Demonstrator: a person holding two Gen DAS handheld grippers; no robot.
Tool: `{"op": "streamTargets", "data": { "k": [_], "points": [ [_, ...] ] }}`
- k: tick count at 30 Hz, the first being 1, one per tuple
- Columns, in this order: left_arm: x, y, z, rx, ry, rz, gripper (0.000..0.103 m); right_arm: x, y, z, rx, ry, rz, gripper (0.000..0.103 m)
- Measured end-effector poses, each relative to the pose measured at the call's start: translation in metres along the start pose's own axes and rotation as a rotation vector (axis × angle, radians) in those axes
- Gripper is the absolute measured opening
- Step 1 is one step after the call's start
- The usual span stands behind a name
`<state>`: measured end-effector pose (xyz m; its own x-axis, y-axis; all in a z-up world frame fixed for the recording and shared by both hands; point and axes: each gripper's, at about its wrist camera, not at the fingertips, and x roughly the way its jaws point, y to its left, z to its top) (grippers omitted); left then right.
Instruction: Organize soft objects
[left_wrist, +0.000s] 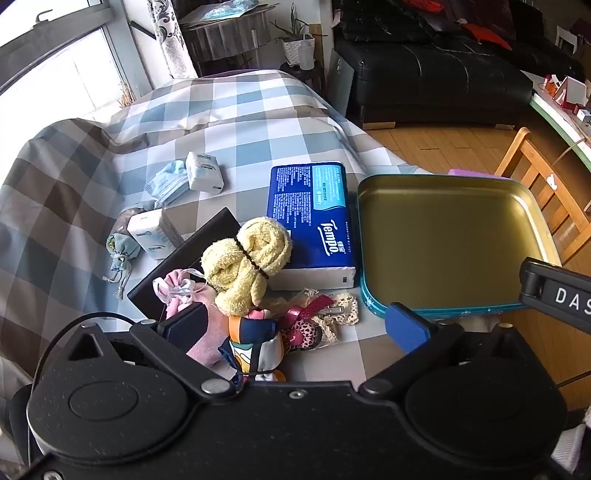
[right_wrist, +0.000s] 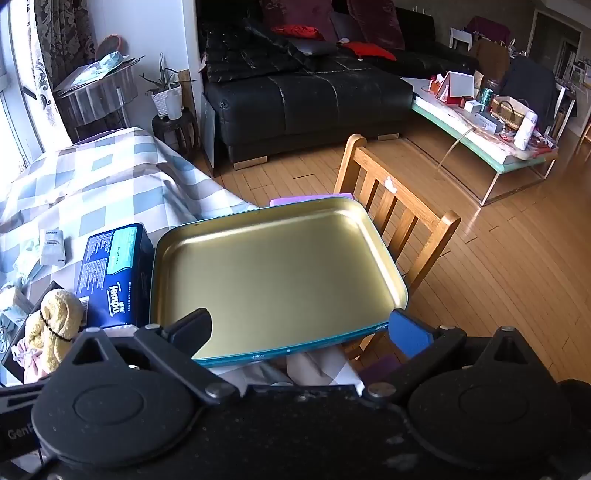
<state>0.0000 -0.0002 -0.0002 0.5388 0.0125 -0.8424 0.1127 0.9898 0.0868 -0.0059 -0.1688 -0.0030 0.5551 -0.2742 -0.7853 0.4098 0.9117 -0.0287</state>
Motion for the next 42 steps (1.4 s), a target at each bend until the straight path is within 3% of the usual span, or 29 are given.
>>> {"op": "streamTargets", "data": {
  "k": [42],
  "points": [
    [0.0071,0.0025,-0.0056,-0.014,0.025,-0.006,0.099,-0.0012,0.0036,-0.0022,-0.019,-0.002,0.002,0.103]
  ]
}}
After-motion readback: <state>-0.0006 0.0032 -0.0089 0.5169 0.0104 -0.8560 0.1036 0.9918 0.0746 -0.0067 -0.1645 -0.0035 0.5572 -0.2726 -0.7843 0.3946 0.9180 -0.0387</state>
